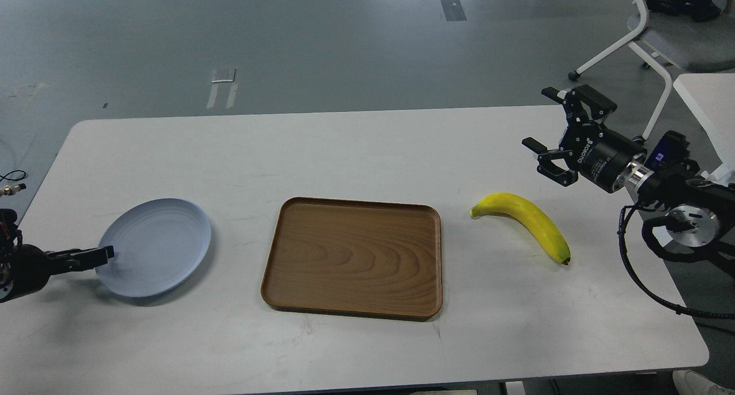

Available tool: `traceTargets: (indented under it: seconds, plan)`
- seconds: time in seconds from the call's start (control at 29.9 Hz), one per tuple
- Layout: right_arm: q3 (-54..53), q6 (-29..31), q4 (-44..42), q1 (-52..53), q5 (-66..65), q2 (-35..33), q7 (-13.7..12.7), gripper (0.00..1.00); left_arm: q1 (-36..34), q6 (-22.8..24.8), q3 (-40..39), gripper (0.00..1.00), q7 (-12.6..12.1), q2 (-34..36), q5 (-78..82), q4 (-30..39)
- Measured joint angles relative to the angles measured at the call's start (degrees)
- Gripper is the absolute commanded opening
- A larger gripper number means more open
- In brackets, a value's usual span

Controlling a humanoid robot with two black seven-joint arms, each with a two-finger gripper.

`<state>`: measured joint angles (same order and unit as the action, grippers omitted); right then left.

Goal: Place banana on plate with both arms
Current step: 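Grasp the rim of the light blue plate with the left gripper, then lift the plate and carry it onto the wooden tray with left gripper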

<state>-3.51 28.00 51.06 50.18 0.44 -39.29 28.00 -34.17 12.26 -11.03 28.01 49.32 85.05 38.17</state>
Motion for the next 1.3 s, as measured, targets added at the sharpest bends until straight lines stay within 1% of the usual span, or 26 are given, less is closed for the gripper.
traceTargets:
  seconds: [0.43, 0.77, 0.94, 1.1, 1.2, 1.3]
  plan:
    - [0.09, 0.00, 0.00, -0.33, 0.00, 0.01, 0.00, 1.00, -0.41, -0.03, 0.14, 0.00, 0.01, -0.12, 0.10, 0.38]
    - [0.01, 0.00, -0.08, -0.35, 0.00, 0.01, 0.00, 1.00, -3.24, 0.04, 0.06, 0.00, -0.01, 0.00, 0.00, 1.26]
    - [-0.01, 0.00, -0.09, -0.35, 0.00, 0.01, 0.00, 1.00, -7.69, 1.11, 0.05, 0.00, -0.04, 0.19, -2.90, 3.13]
    - [-0.01, 0.00, -0.11, -0.36, 0.00, 0.01, 0.00, 1.00, -15.99, 6.84, 0.05, 0.00, -0.04, 0.17, -4.53, 5.87]
    - [-0.01, 0.00, -0.18, -0.35, -0.04, 0.01, 0.00, 1.00, -19.41, 9.03, 0.05, 0.00, -0.04, 0.03, -4.55, 9.24]
    - [-0.01, 0.00, -0.23, -0.35, -0.08, -0.04, 0.00, 1.00, -21.38, 9.57, 0.06, 0.00, -0.03, -0.13, -4.23, 15.78]
